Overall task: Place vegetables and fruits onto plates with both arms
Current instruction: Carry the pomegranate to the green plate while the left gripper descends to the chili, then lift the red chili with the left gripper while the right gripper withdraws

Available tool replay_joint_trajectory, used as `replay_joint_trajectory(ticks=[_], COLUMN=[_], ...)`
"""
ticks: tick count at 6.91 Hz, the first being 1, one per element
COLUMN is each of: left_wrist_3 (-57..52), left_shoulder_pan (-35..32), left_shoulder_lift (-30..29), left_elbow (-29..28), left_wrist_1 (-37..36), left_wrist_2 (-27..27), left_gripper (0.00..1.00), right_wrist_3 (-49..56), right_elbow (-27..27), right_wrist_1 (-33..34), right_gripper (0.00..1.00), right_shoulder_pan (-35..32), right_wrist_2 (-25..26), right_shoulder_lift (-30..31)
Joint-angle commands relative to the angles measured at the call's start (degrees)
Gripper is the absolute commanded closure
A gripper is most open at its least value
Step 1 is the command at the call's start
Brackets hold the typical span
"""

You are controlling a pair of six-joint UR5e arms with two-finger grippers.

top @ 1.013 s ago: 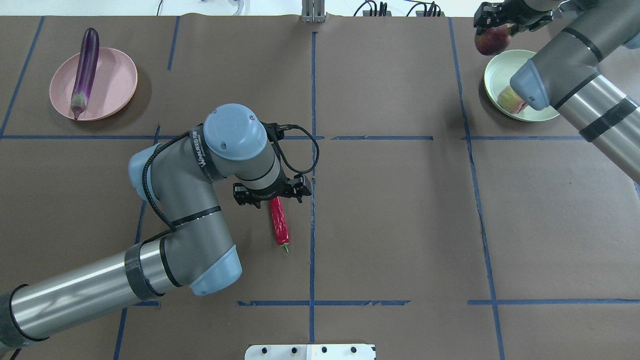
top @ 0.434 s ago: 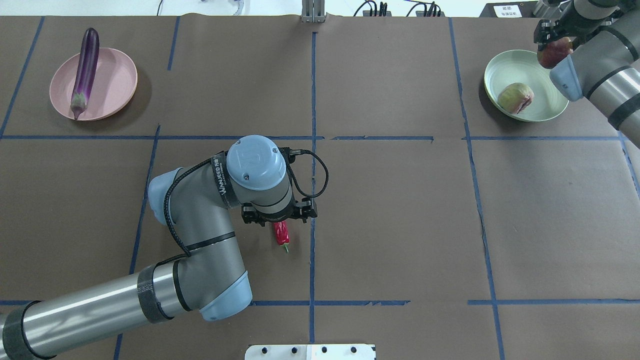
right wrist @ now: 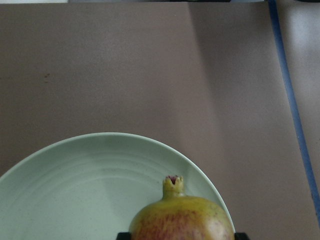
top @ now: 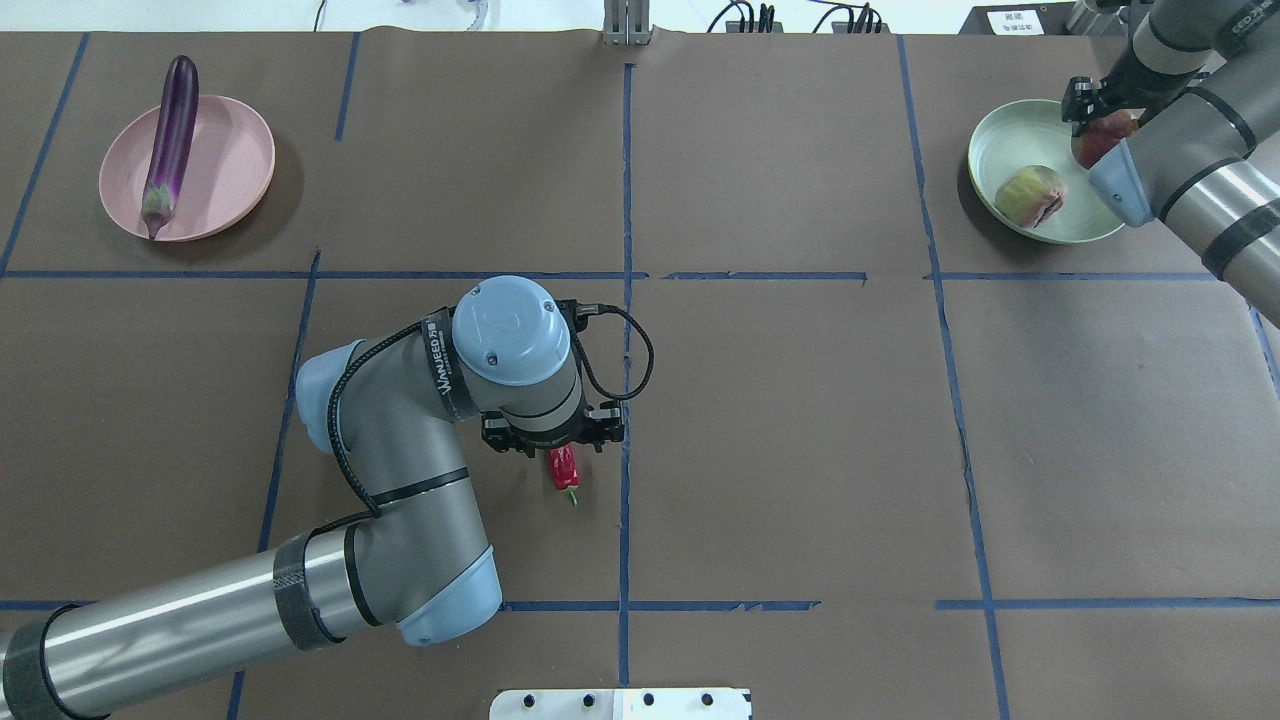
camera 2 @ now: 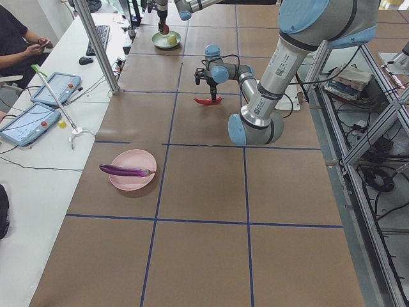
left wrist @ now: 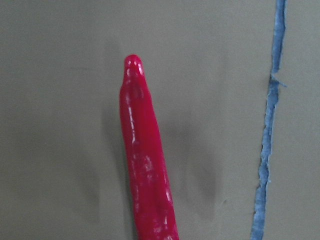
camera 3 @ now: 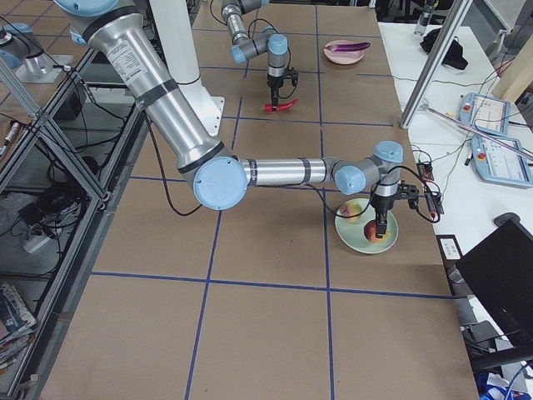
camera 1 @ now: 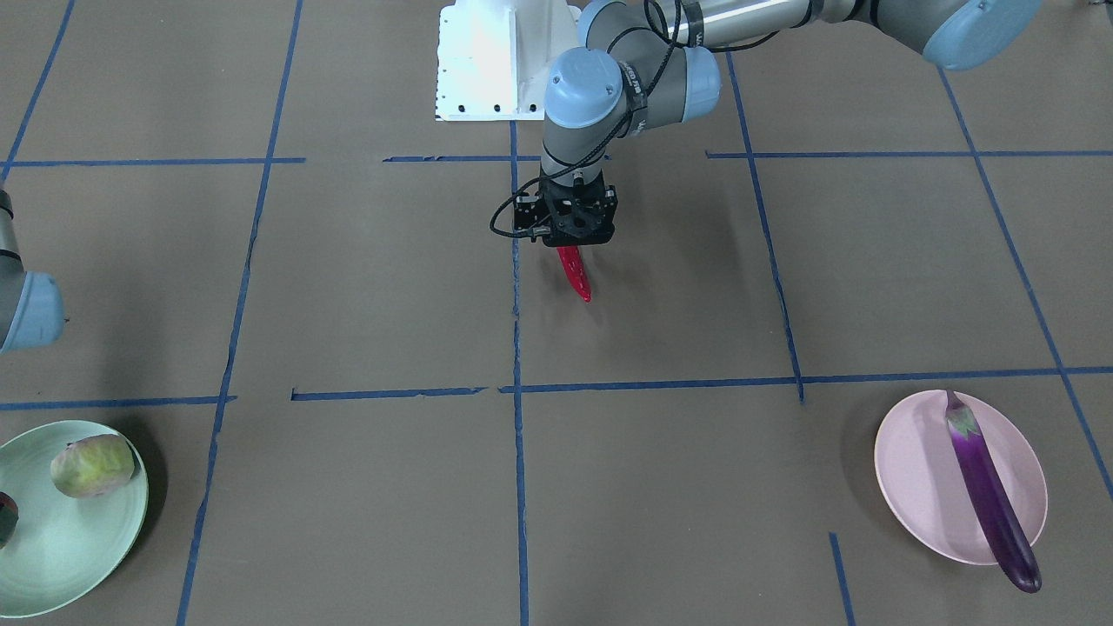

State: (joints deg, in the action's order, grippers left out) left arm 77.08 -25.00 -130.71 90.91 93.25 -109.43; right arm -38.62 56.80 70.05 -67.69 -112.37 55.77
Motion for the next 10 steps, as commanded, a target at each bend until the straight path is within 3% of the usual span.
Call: replay_joint_trajectory(ticks=[1,2,3,4,5,6,7,8,10], left_wrist_3=[0.0,0.1,0.1,0.0,0.0,0.1,0.1,-1.0,-19.1], left_shoulder_pan=[1.3,1.3,1.3,1.0,0.1,-2.0,-6.5,-11.3,-22.3], left_shoulder_lift=[0.6,0.8,0.7,0.7,0.7,0.7,1.2,5.3,9.4], left_elbow=[-0.1,-0.1,0.1,1.0,1.7,4.2,6.9,8.7,7.5], left_wrist_1=[0.0,0.0,0.0,-0.1,0.0,0.0,-0.1,0.2,0.7], left_wrist_2=[0.0,0.0,-0.1,-0.1,-0.2,-0.2,-0.4,-0.8,-2.9], left_gripper=[0.32,0.44,0.76,1.0,1.0,1.0,1.0,1.0,1.0], right_wrist_3=[1.9,3.3,3.3,3.4,3.4,3.2,3.1,3.1,3.1], right_elbow=[1.2,2.9,3.3,6.2,8.4,15.2,23.9,32.5,45.6], right_wrist_1=[-0.1,0.1,0.1,0.8,0.7,0.7,0.7,0.8,0.8], right_gripper=[0.0,0.0,0.0,0.0,0.0,0.0,0.0,0.0,0.0], right_shoulder_pan=[-0.1,-1.0,-1.2,-2.6,-4.8,-6.7,-6.8,-6.8,-6.8], right_wrist_2=[-0.2,-1.0,-1.9,-5.2,-10.4,-17.5,-20.9,-21.3,-22.6], right_shoulder_lift=[0.3,0.1,0.0,0.1,0.3,5.8,13.8,22.5,36.0])
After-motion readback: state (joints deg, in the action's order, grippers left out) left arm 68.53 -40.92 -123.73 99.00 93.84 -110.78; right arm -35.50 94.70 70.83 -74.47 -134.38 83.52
